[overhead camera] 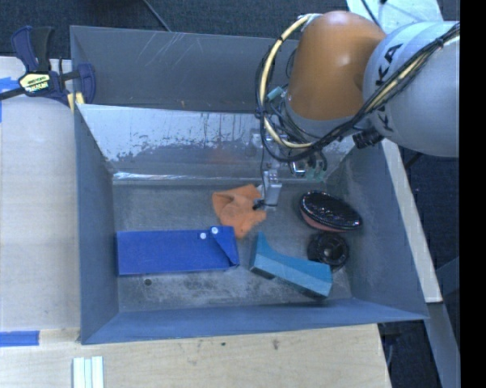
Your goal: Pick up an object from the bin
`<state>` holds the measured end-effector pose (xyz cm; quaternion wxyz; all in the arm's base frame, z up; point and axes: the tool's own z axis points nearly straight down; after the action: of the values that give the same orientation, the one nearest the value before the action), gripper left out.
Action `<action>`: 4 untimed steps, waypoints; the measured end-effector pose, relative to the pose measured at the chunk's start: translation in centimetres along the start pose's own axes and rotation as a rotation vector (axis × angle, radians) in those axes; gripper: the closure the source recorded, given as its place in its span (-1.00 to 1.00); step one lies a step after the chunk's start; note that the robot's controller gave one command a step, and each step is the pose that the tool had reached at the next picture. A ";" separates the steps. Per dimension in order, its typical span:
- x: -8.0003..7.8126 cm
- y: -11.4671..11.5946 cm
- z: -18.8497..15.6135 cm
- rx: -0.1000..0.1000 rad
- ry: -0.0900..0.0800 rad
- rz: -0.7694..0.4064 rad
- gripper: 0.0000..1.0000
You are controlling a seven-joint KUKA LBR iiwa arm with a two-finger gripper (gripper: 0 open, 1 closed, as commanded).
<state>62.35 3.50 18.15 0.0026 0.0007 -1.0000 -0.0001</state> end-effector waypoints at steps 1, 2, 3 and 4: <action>-0.2 0.0 -0.5 0.000 -0.009 0.000 -1.00; 0.6 -0.4 3.3 -0.001 -0.013 0.076 -1.00; 1.0 0.8 10.7 -0.001 -0.010 0.188 -1.00; 3.9 -1.0 11.0 -0.001 -0.010 0.249 1.00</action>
Offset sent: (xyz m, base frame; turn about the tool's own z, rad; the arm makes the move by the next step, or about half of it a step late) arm -0.0217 -0.0094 -0.0987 0.1884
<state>58.40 2.53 7.13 -0.0023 -0.1232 -0.9924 -0.0003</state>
